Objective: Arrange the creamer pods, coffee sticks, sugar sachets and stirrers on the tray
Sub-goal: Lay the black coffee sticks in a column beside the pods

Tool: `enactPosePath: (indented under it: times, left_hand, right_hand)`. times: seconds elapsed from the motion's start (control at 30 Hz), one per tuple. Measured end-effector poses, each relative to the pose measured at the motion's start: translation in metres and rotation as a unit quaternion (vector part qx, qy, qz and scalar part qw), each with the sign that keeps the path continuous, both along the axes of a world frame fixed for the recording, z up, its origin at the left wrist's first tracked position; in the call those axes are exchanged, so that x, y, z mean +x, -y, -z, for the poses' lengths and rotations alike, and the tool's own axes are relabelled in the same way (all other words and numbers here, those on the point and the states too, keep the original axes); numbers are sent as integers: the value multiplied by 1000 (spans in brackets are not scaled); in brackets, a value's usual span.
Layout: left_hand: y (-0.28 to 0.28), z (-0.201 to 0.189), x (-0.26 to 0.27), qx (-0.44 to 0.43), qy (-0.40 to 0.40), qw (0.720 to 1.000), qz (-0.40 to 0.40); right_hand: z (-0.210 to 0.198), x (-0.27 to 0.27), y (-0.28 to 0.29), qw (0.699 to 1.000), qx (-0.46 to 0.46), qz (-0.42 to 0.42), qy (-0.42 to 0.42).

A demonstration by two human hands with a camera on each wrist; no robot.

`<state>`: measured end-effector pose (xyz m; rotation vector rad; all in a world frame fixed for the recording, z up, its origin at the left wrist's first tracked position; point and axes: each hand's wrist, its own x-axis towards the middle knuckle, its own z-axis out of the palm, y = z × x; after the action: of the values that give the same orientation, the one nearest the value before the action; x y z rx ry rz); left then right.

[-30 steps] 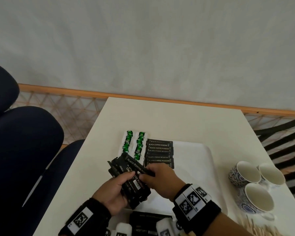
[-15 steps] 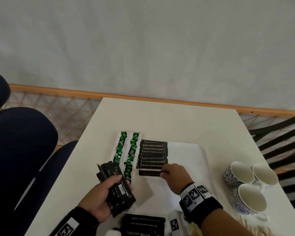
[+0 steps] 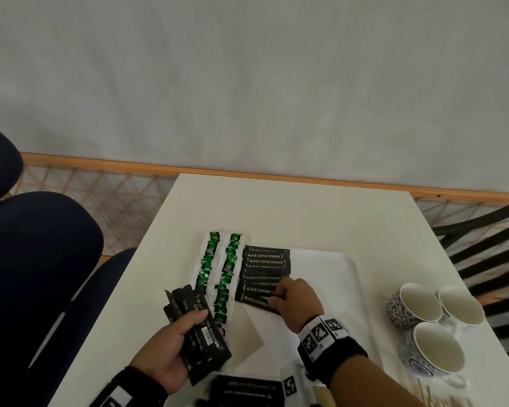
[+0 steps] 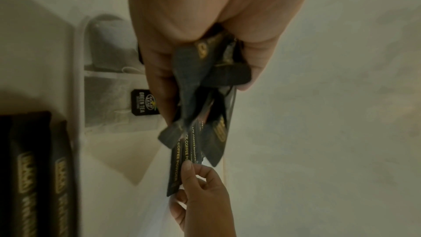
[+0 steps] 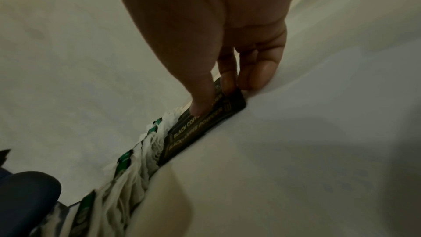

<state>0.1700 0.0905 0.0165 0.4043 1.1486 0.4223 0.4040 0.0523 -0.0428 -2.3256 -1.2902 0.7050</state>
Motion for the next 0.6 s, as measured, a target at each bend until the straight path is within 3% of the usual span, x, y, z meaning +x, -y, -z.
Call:
enactPosePath:
  times: [0.2, 0.6]
  left_hand:
    - [0, 4, 2, 2, 0, 1000, 12]
    - [-1, 8, 8, 25, -17, 999, 35]
  right_hand:
    - [2, -2, 5, 998, -32, -45, 40]
    - [3, 2, -5, 995, 16, -46, 87]
